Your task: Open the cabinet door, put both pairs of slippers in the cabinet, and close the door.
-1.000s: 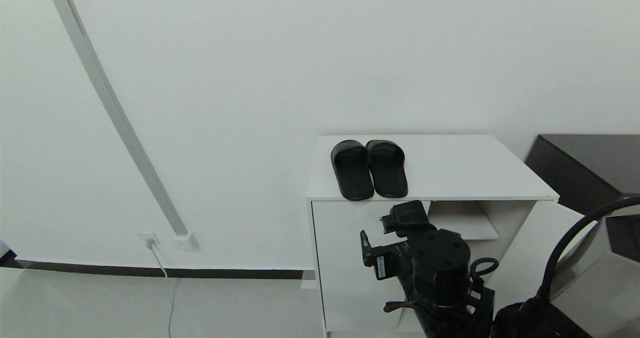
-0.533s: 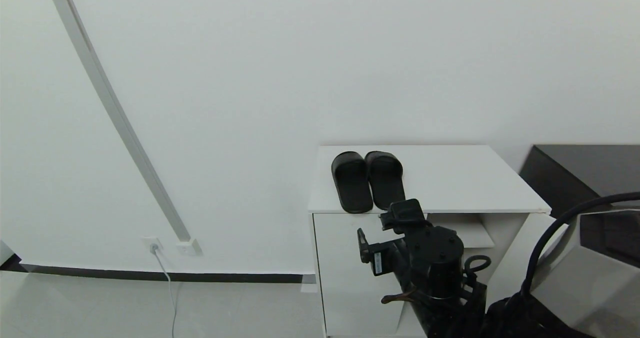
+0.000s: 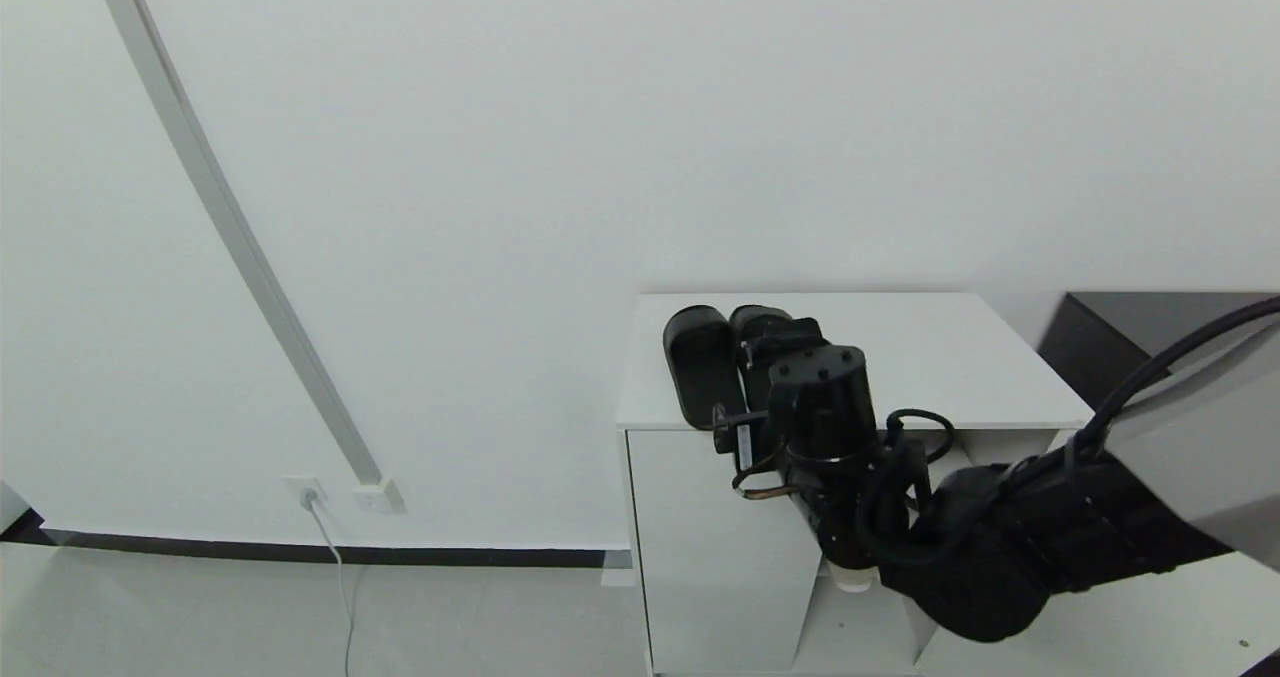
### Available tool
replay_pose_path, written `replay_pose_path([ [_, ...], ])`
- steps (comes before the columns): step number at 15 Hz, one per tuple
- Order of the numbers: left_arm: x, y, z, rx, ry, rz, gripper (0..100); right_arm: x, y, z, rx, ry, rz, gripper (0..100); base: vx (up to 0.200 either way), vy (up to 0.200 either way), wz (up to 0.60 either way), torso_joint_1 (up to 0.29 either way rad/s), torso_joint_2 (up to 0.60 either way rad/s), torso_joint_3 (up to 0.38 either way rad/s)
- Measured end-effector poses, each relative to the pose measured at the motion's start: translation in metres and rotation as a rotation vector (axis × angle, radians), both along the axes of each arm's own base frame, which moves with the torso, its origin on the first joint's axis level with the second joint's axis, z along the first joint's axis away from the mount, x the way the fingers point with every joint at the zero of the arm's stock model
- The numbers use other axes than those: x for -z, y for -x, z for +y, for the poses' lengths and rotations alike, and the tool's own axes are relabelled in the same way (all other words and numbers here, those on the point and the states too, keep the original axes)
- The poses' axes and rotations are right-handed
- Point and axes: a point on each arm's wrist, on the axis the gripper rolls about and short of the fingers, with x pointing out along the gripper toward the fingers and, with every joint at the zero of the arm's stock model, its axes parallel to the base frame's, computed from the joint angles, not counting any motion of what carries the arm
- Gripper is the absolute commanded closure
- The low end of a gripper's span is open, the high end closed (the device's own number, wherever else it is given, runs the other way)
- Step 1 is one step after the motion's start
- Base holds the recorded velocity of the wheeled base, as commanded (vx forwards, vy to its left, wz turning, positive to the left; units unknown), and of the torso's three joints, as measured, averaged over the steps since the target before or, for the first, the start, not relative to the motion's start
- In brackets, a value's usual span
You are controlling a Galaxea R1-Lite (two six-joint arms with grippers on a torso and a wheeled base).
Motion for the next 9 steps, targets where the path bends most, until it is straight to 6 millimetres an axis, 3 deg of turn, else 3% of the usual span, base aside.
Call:
replay_pose_path([
  [4,0.0,0.0,0.0,0.0,0.0,0.0,100,-0.033,0.005,-0.005,0.013,-0.068,0.13,0,0.0,0.0,0.0,0.0,0.0,0.0],
  [6,0.0,0.0,0.0,0.0,0.0,0.0,100,-0.042,0.007,-0.006,0.008,-0.097,0.116,0,0.2,0.0,0.0,0.005,0.0,0.002],
  [9,0.0,0.0,0.0,0.001,0.0,0.0,100,-0.039,0.008,-0.006,0.013,-0.127,0.129,0,0.2,0.0,0.0,-0.004,0.0,0.004],
])
